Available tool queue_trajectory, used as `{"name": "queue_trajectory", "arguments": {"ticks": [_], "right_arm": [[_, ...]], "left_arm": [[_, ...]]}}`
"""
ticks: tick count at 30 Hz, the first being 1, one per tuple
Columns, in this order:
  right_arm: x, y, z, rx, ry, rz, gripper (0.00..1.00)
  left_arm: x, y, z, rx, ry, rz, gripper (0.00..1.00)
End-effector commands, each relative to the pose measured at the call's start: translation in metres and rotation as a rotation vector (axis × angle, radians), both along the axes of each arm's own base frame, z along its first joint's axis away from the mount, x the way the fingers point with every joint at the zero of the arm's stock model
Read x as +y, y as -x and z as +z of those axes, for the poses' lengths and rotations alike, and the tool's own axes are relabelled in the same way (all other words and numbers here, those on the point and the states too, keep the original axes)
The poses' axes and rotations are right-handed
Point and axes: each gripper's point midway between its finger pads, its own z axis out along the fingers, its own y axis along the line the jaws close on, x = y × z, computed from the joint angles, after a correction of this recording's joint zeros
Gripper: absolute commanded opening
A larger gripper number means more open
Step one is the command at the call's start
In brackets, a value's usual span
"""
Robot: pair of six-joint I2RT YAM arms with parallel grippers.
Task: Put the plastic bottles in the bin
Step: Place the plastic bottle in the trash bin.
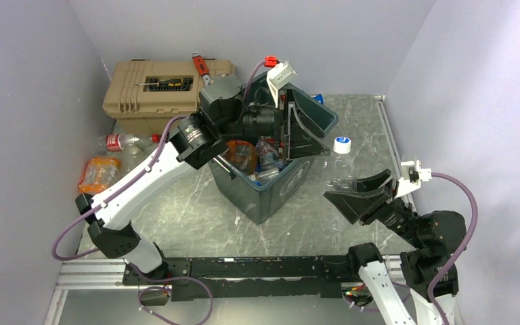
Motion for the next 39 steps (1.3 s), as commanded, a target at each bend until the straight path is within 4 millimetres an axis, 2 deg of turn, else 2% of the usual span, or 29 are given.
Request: {"name": "queue_trajectory", "arguments": {"ticks": [1, 7, 11, 14, 16, 17, 19, 22, 25, 28, 30, 32, 33, 34, 36, 37, 38, 39], "right_arm": [[0.004, -0.003, 0.009, -0.031, -0.022, 0.031, 0.24], [0.010, -0.004, 0.011, -0.020, -0.046, 0.080, 0.24], [0.011, -0.002, 0.011, -0.019, -0.042, 0.089, 0.24], [0.011, -0.001, 0.010, -0.015, -0.034, 0.088, 0.24], [0.011, -0.002, 0.008, -0.011, -0.030, 0.085, 0.23], [0.011, -0.003, 0.007, -0.008, -0.028, 0.085, 0.23], [0.011, -0.005, 0.004, -0.001, -0.026, 0.089, 0.23], [0.012, -0.006, 0.000, 0.012, -0.026, 0.094, 0.23], [0.013, -0.007, -0.002, 0.014, -0.028, 0.100, 0.23], [0.013, -0.006, -0.002, 0.016, -0.025, 0.104, 0.22], [0.013, -0.006, -0.002, 0.017, -0.022, 0.102, 0.22], [0.013, -0.004, -0.002, 0.016, -0.019, 0.101, 0.22], [0.012, -0.003, -0.001, 0.016, -0.019, 0.100, 0.25], [0.012, -0.003, 0.000, 0.018, -0.022, 0.094, 0.36], [0.009, 0.001, 0.006, 0.017, -0.024, 0.077, 0.72], [0.006, 0.002, 0.011, 0.012, -0.027, 0.053, 0.94], [0.003, 0.004, 0.015, 0.006, -0.026, 0.029, 0.99], [-0.001, 0.009, 0.022, -0.005, -0.022, 0.006, 1.00]], "left_arm": [[0.018, 0.027, 0.037, -0.118, 0.148, -0.073, 0.81], [0.005, 0.039, 0.032, -0.156, 0.121, -0.108, 0.81], [-0.008, 0.037, 0.026, -0.156, 0.101, -0.117, 0.77], [-0.012, 0.038, 0.026, -0.151, 0.106, -0.129, 0.62], [-0.012, 0.040, 0.028, -0.148, 0.117, -0.140, 0.48], [-0.013, 0.040, 0.029, -0.146, 0.121, -0.142, 0.45], [-0.014, 0.040, 0.031, -0.145, 0.125, -0.143, 0.46], [-0.016, 0.041, 0.031, -0.139, 0.118, -0.143, 0.54], [-0.019, 0.042, 0.030, -0.135, 0.119, -0.150, 0.52], [-0.022, 0.045, 0.030, -0.134, 0.119, -0.160, 0.38], [-0.023, 0.046, 0.030, -0.136, 0.117, -0.165, 0.24], [-0.023, 0.047, 0.031, -0.140, 0.119, -0.166, 0.05], [-0.022, 0.047, 0.031, -0.141, 0.119, -0.158, 0.00], [-0.021, 0.046, 0.032, -0.145, 0.119, -0.148, 0.00], [-0.015, 0.044, 0.037, -0.171, 0.121, -0.114, 0.00], [-0.009, 0.042, 0.044, -0.198, 0.127, -0.081, 0.00], [-0.003, 0.039, 0.050, -0.224, 0.130, -0.040, 0.00], [0.005, 0.035, 0.058, -0.262, 0.141, 0.008, 0.00]]}}
